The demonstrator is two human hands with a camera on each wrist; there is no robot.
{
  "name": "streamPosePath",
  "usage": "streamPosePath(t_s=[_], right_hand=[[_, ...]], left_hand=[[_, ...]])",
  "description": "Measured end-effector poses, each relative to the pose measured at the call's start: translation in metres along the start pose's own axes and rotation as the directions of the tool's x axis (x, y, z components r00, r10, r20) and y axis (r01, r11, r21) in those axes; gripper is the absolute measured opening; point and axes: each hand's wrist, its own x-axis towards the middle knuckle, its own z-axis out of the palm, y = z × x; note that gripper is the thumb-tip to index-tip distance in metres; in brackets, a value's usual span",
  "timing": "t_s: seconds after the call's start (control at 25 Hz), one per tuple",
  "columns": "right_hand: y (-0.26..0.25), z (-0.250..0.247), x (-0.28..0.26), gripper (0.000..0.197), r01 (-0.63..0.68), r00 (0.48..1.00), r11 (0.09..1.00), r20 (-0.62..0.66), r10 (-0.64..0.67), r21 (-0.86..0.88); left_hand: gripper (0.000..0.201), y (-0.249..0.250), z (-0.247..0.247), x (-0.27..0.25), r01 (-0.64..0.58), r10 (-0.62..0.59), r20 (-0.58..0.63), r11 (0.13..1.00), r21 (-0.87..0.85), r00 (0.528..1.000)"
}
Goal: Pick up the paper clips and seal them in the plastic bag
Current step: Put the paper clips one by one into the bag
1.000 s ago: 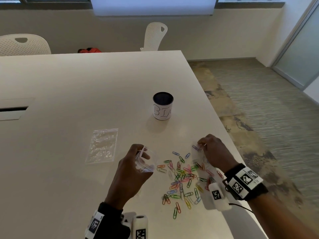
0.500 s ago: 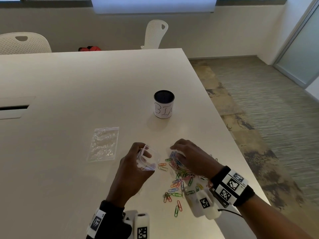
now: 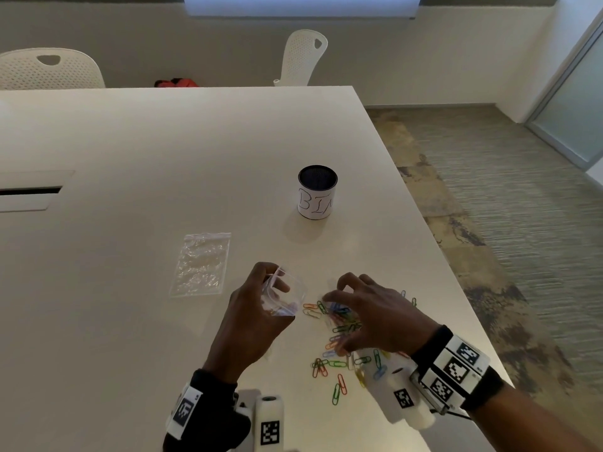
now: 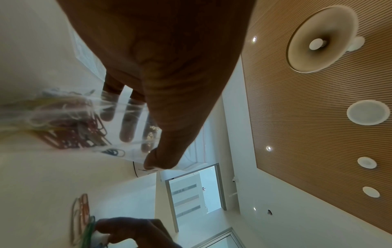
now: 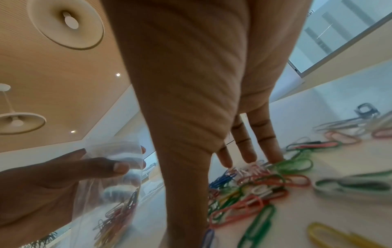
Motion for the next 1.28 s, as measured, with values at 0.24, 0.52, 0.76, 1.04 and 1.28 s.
streamPosePath(t_s=[0.24,0.52,0.76,1.04,1.28], right_hand=[[-0.012,0.009,0.003,0.038,0.035,0.996,0.995,-0.09,-0.026,0.097],[-0.023,0.007,0.006,0.019,0.045,0.989,0.998,-0.143,-0.039,0.04],[0.0,0.002,0.01,0.011,0.01,0.959,0.963,-0.277,0.067,0.268],[0.0,-0.03,-0.002,0.008,0.045,0.914,0.559,-0.26,0.312,0.828],[-0.045,-0.053,0.004,0.013,0.213,0.916,0.541,-0.359,0.178,0.813]], left_hand=[[0.055,0.0,0.0,0.001,0.005,-0.005,0.001,1.0,0.019,1.0],[0.054,0.0,0.0,0.0,0.01,-0.01,-0.004,1.0,0.003,1.0],[0.053,-0.002,0.0,-0.002,0.011,-0.011,-0.024,1.0,0.004,1.0],[0.053,-0.002,0.002,-0.002,0.001,-0.001,-0.015,1.0,-0.003,1.0],[0.053,0.002,0.004,-0.003,-0.003,0.003,-0.002,1.0,-0.016,1.0]])
